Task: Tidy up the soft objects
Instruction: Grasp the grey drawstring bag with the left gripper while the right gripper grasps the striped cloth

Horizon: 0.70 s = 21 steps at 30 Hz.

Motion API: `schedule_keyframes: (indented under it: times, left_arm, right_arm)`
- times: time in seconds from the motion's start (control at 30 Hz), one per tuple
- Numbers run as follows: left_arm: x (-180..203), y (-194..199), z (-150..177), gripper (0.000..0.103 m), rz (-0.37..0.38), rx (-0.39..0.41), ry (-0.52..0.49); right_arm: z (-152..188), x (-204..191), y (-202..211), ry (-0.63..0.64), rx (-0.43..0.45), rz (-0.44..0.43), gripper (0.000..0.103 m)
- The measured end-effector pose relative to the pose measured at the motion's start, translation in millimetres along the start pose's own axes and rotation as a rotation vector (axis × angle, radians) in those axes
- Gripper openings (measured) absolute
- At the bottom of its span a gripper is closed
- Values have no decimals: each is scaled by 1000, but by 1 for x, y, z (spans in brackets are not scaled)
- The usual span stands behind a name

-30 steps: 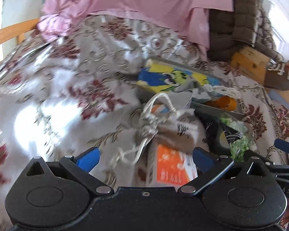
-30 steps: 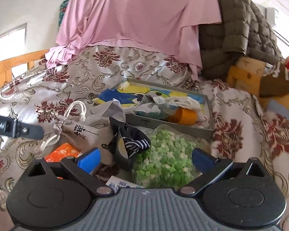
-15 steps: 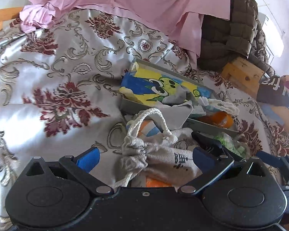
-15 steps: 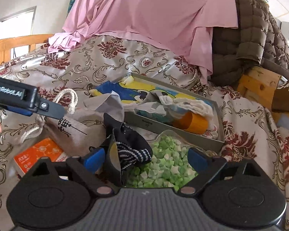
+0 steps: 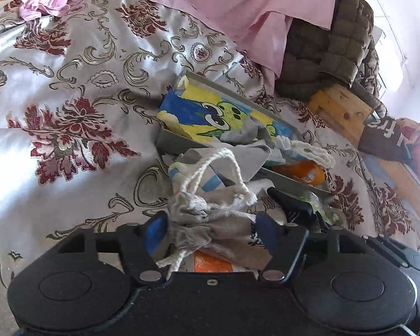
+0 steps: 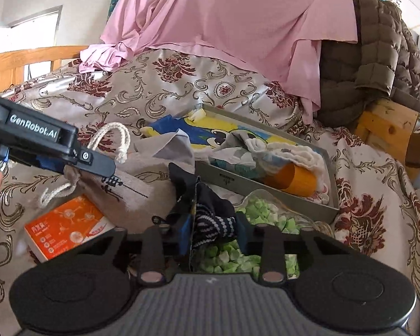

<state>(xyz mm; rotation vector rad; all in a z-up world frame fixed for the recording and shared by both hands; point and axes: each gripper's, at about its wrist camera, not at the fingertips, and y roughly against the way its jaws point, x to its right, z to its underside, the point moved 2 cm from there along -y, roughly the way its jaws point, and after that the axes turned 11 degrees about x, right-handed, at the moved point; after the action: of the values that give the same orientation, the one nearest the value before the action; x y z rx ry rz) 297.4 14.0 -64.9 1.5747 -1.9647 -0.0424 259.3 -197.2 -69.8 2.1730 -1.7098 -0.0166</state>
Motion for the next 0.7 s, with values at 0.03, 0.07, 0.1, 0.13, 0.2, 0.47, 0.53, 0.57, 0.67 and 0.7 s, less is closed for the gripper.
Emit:
schedule_keyframes:
  times: [0.03, 0.07, 0.1, 0.13, 0.2, 0.47, 0.53, 0.57, 0.67, 0.7]
  left_arm:
    - [0, 1, -1, 63, -2, 3, 6]
    - [0, 3, -1, 61, -1, 6, 12]
    - [0, 4, -2, 59, 3, 7, 18]
    - [1, 6, -2, 56, 8, 9, 23]
    - [5, 9, -2, 51, 20, 11, 20]
    - [19, 24, 3, 39, 9, 8, -26]
    - [18, 29, 3, 37, -6, 8, -13]
    - [17, 32, 2, 37, -17, 9, -8]
    - [15, 42, 0, 37, -58, 16, 6]
    - [14, 46, -1, 37, -82, 20, 9]
  right_arm:
    - [0, -1, 1, 3, 0, -2, 24]
    - [0, -2, 1, 6, 0, -3, 20]
    - [-1, -2, 2, 10, 0, -3, 17]
    - [-1, -2, 2, 14, 0, 0, 14]
    - [-2, -3, 4, 11, 1, 9, 12]
    - [-6, 10, 15, -12, 8, 68, 8]
    - [-7, 16, 19, -28, 11, 95, 7]
    - [-7, 19, 21, -36, 10, 106, 7]
    - [-7, 31, 26, -71, 8, 142, 7]
    - [-7, 35, 27, -85, 7, 152, 7]
